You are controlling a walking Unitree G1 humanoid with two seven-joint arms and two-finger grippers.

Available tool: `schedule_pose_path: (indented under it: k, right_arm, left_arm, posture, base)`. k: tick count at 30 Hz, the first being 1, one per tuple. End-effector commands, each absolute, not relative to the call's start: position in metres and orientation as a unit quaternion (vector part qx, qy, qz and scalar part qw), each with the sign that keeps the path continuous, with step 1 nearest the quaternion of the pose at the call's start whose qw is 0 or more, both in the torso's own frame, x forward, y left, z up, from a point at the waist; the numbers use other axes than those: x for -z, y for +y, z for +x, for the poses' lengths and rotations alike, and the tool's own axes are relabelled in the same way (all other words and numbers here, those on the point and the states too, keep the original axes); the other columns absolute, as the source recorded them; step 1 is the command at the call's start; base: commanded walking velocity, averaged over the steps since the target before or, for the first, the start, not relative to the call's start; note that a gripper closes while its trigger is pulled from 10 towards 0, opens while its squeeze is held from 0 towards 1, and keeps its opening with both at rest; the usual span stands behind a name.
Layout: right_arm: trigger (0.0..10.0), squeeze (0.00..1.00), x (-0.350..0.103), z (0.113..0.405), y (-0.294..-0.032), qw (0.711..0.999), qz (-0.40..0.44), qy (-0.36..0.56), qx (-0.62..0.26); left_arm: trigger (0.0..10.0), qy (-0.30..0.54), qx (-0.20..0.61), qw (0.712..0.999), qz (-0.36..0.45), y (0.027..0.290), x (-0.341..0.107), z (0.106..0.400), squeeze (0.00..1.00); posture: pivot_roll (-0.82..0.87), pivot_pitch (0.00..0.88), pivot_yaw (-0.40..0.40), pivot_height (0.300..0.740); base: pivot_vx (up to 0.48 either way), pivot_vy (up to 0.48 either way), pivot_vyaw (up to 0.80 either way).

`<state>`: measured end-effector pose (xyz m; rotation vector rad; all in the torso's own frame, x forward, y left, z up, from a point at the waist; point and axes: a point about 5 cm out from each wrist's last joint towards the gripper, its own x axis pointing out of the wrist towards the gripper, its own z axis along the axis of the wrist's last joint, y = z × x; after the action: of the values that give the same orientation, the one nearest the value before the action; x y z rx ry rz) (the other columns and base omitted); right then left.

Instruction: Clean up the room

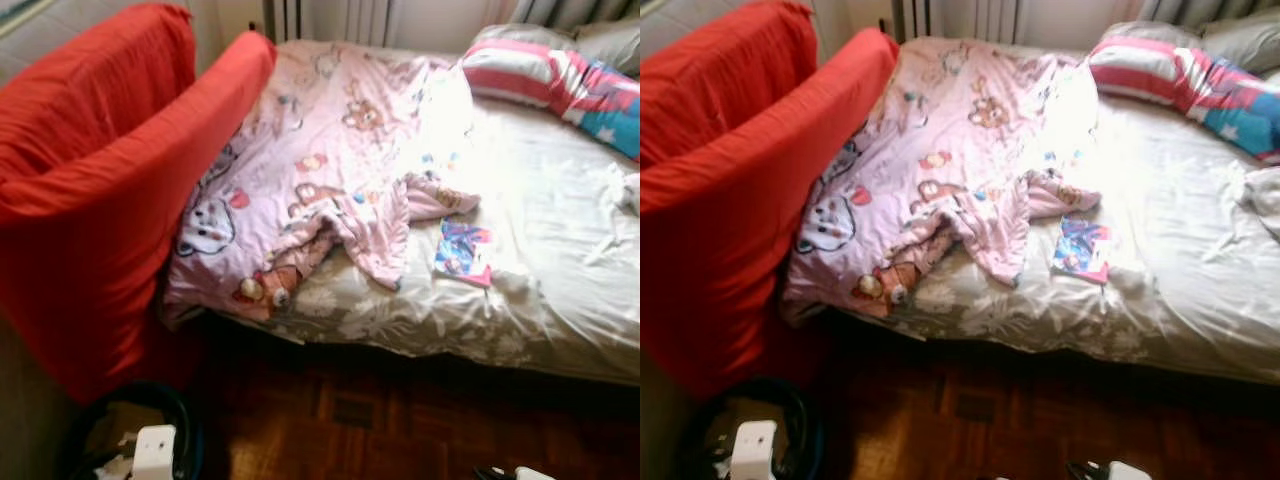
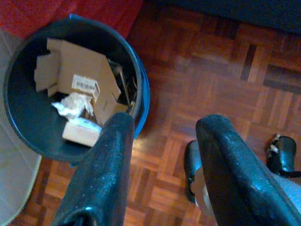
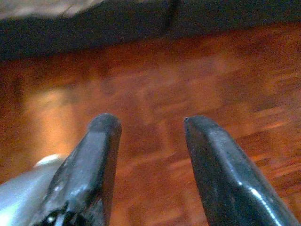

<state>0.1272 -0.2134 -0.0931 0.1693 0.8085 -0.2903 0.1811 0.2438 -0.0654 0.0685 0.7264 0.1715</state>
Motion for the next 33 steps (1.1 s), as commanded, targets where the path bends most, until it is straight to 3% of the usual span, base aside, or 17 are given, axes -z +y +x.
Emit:
schedule_pose_path:
  k: [1, 2, 7, 22, 33]
  right_arm:
    - [10.0, 0.00, 0.098, 0.127, -0.198, 0.900, 0.075, 0.421, 0.084]
    - [10.0, 0.00, 0.097, 0.134, -0.189, 0.904, 0.059, 0.421, 0.041]
    - [10.0, 0.00, 0.094, 0.145, -0.182, 0.907, 0.079, 0.411, 0.040]
    - [10.0, 0.00, 0.089, 0.151, -0.212, 0.902, 0.078, 0.410, 0.115]
    - [10.0, 0.00, 0.090, 0.155, -0.209, 0.898, 0.080, 0.420, 0.106]
  left_arm:
    - [10.0, 0.370, -0.074, 0.925, 0.037, 0.241, 0.069, 0.178, 0.00]
    - [10.0, 0.371, -0.065, 0.925, 0.040, 0.238, 0.069, 0.180, 0.00]
    - [10.0, 0.369, -0.060, 0.927, 0.034, 0.233, 0.068, 0.184, 0.00]
    - [10.0, 0.384, -0.054, 0.921, 0.024, 0.220, 0.074, 0.182, 0.00]
    - [10.0, 0.398, -0.035, 0.916, 0.021, 0.214, 0.078, 0.177, 0.00]
  posture:
    - [0.25, 0.144, 0.023, 0.740]
    - [0.25, 0.153, 0.017, 0.740]
    - [0.23, 0.163, 0.008, 0.740]
    - [0.17, 0.172, -0.045, 0.740]
    - [0.16, 0.175, -0.042, 0.740]
  base:
    - [0.000, 0.000, 0.00]
    - [0.000, 0.000, 0.00]
    - [0.000, 0.000, 0.00]
    - [0.000, 0.000, 0.00]
    - [0.000, 0.000, 0.00]
